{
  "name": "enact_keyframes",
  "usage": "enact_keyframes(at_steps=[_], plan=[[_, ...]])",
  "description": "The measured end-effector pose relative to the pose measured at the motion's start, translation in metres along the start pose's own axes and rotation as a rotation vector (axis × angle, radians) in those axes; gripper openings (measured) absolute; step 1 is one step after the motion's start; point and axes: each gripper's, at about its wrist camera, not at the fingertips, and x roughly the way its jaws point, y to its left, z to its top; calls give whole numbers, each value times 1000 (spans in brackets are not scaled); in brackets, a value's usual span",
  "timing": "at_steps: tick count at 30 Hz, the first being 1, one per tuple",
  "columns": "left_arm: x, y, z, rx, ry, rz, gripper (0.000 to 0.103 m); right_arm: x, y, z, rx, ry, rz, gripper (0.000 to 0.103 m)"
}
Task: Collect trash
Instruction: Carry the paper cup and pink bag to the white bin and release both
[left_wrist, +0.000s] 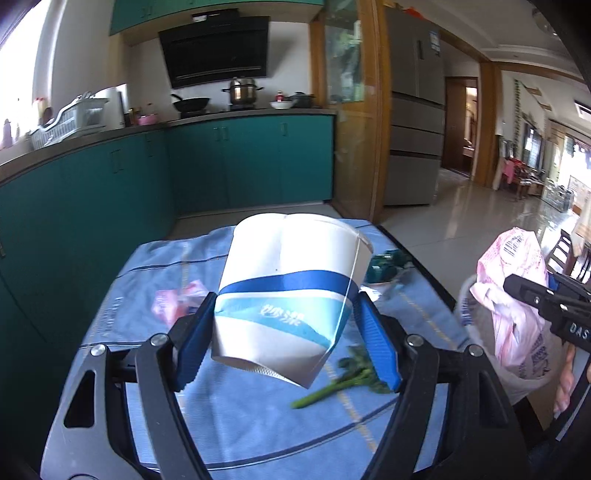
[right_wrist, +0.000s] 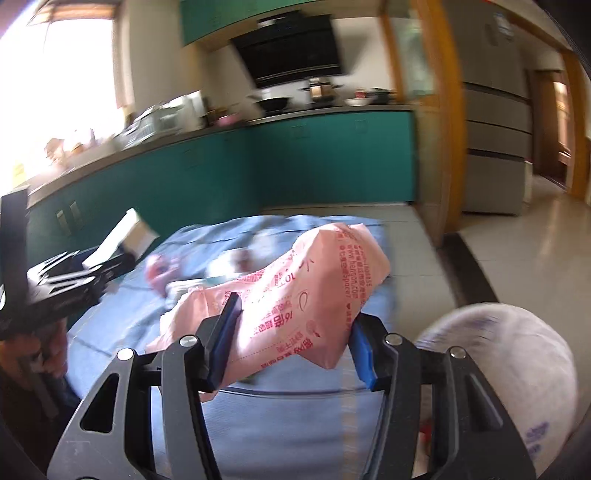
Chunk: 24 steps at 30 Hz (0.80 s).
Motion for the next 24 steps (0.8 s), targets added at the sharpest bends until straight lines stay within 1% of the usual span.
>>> enact_keyframes(at_steps=[5,12,19,24], plan=[[7,-48,-2,41,7,-76,75,-26,-46,-12,68,-21,-102,54],[22,-121,-12,97,35,-174,75,-64,-90,-40,122,-39,-214,54],[40,-182,-28,145,75,-238,75,-96,-130,-56,195,-69,-268,54],[52,-220,-38,172,115,-300,75,-105,-146,-57,238,-84,-290,54]])
